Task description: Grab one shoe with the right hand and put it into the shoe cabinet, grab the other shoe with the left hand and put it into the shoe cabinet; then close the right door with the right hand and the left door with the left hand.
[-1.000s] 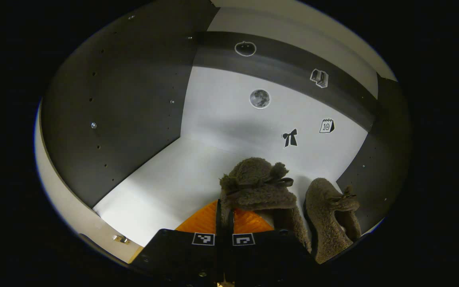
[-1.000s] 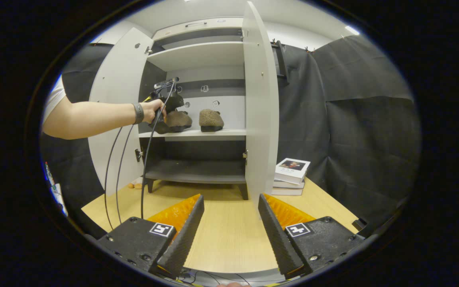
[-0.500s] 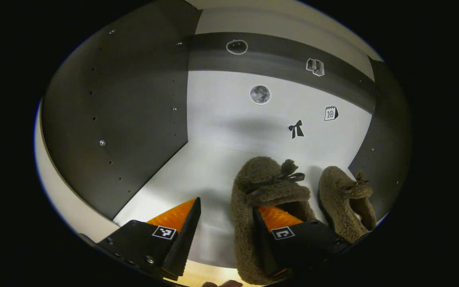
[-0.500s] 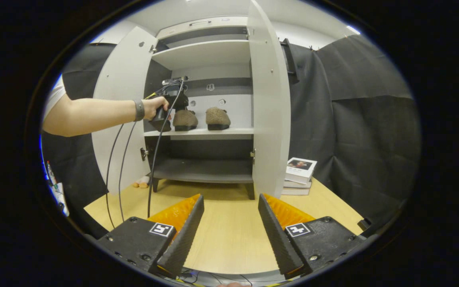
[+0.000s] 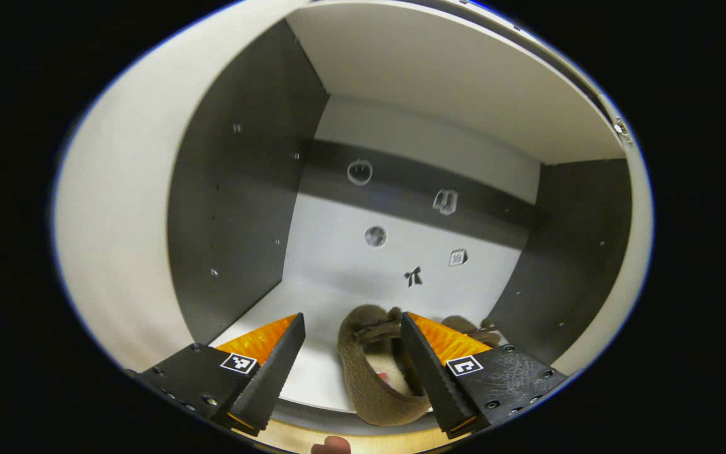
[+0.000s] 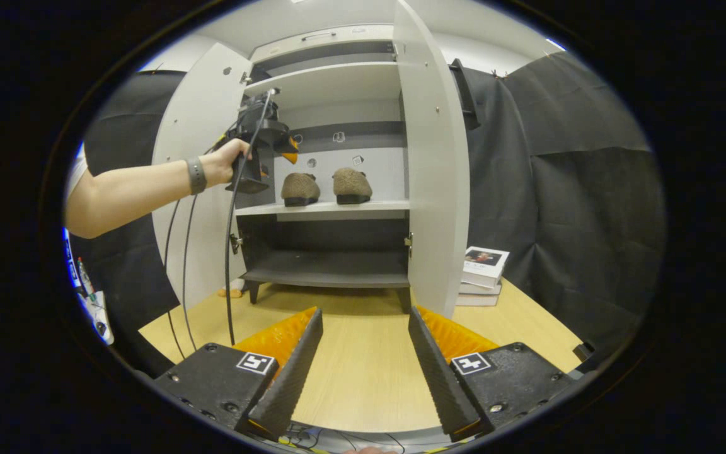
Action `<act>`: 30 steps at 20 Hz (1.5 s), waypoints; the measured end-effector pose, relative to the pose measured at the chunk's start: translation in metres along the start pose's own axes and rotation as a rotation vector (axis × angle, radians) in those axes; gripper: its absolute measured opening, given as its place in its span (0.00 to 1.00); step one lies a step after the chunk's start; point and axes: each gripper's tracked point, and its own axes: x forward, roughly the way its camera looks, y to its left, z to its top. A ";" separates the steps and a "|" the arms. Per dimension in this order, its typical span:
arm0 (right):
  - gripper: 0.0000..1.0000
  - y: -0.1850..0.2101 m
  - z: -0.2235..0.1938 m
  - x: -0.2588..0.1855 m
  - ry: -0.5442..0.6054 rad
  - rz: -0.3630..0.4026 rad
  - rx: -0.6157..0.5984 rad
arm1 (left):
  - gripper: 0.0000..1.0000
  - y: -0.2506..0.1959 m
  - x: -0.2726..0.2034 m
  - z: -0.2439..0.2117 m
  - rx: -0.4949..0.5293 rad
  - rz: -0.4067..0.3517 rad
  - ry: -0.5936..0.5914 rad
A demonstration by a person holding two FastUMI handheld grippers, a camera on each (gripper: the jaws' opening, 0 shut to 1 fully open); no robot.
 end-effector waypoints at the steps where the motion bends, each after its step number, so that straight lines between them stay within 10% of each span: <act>1: 0.88 0.001 0.000 -0.001 -0.001 0.002 -0.001 | 0.94 -0.006 -0.012 0.000 0.013 -0.026 -0.013; 15: 0.88 -0.005 0.017 -0.006 -0.041 0.015 -0.048 | 0.94 -0.015 -0.205 -0.048 0.132 -0.169 -0.136; 30: 0.88 -0.023 0.028 -0.018 -0.074 -0.027 0.022 | 0.95 0.018 -0.312 -0.147 0.178 -0.054 -0.162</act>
